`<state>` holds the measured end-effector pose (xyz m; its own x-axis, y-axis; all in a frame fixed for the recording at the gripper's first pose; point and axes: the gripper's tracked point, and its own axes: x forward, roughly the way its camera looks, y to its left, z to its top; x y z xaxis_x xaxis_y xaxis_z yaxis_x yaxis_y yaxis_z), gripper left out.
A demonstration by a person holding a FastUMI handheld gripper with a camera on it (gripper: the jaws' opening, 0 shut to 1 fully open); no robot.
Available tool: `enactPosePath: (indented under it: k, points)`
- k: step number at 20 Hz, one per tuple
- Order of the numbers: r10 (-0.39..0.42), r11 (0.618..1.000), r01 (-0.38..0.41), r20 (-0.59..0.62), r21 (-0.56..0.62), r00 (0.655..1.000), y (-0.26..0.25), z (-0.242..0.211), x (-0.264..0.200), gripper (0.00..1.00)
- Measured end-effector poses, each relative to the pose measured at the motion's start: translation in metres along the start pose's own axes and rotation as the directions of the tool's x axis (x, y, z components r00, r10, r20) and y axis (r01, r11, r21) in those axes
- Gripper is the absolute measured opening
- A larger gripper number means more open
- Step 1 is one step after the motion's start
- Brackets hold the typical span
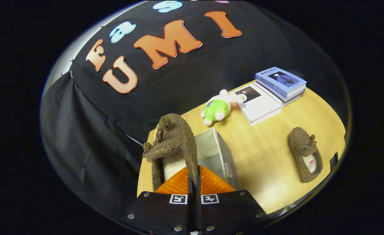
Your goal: Open the storage box then place both shoes into the box .Put the left shoe in first, then the right shoe, with the right side of both shoes facing outward in a uniform manner.
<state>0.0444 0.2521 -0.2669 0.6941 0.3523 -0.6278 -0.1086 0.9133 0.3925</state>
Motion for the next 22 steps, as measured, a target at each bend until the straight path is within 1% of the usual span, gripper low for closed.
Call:
enactPosePath:
  k: [3, 8, 13, 15, 16, 19, 20, 21, 22]
  points:
    - [0.002, 1.000, -0.002, -0.050, -0.007, 0.999, 0.011, -0.022, 0.018, 0.01]
    - [-0.036, 0.998, 0.031, -0.114, -0.047, 0.993, 0.022, -0.052, 0.043, 0.02]
    - [-0.065, 0.994, 0.050, -0.163, -0.094, 0.984, 0.030, -0.076, 0.053, 0.03]
    - [-0.036, 0.996, 0.022, -0.172, -0.084, 0.984, 0.036, -0.078, 0.055, 0.11]
    - [-0.022, 0.997, 0.009, -0.162, -0.079, 0.987, 0.039, -0.074, 0.052, 0.31]
    - [-0.019, 0.994, 0.004, -0.139, -0.106, 0.990, 0.034, -0.061, 0.047, 0.77]
    - [-0.011, 0.994, -0.005, -0.135, -0.114, 0.991, 0.032, -0.059, 0.046, 0.95]
    - [-0.005, 0.994, -0.009, -0.129, -0.113, 0.992, 0.028, -0.054, 0.043, 0.99]
    - [-0.003, 0.994, -0.010, -0.115, -0.109, 0.993, 0.023, -0.047, 0.041, 0.99]
